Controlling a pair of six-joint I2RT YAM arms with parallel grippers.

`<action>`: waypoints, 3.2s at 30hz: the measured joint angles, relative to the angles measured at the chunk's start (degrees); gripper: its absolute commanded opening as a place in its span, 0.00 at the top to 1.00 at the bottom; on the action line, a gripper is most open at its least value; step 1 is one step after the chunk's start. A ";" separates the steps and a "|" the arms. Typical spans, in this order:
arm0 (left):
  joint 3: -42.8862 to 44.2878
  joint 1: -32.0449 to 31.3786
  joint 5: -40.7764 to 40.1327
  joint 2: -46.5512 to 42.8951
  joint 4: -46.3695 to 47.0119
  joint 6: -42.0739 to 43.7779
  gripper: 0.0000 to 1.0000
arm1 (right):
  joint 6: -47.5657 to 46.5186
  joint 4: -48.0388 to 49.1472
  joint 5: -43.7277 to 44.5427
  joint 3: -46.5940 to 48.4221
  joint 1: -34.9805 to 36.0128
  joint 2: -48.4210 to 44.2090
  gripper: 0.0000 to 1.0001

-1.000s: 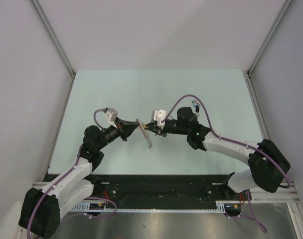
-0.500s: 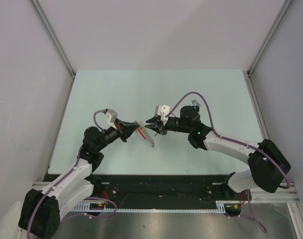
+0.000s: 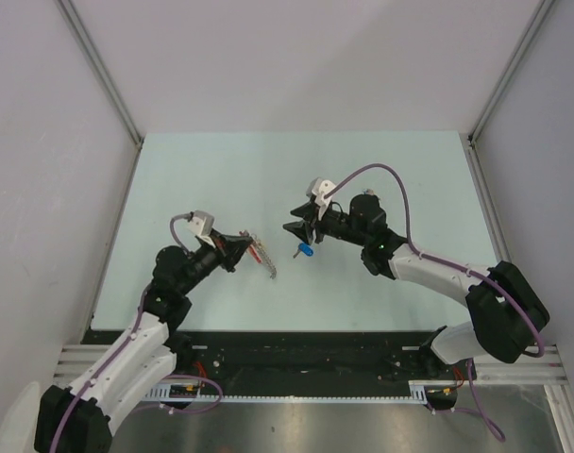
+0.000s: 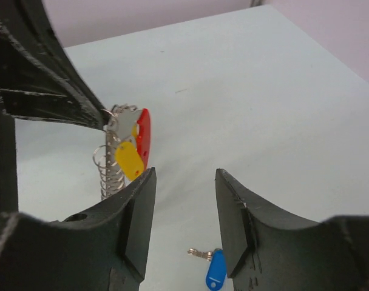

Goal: Put the keys on the keyring

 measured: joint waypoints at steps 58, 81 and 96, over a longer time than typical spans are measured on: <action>-10.69 10.58 -24.48 12.26 21.73 -10.12 0.03 | 11.98 -0.81 35.12 -1.25 -0.83 -8.48 0.00; 27.98 10.58 -41.33 -15.69 -46.62 -0.24 0.00 | 21.57 -18.78 51.54 -1.29 -3.34 -26.51 0.00; 21.29 10.58 -47.47 -33.40 -47.30 7.17 0.00 | 17.97 -42.91 54.77 -1.33 -3.37 -47.54 0.00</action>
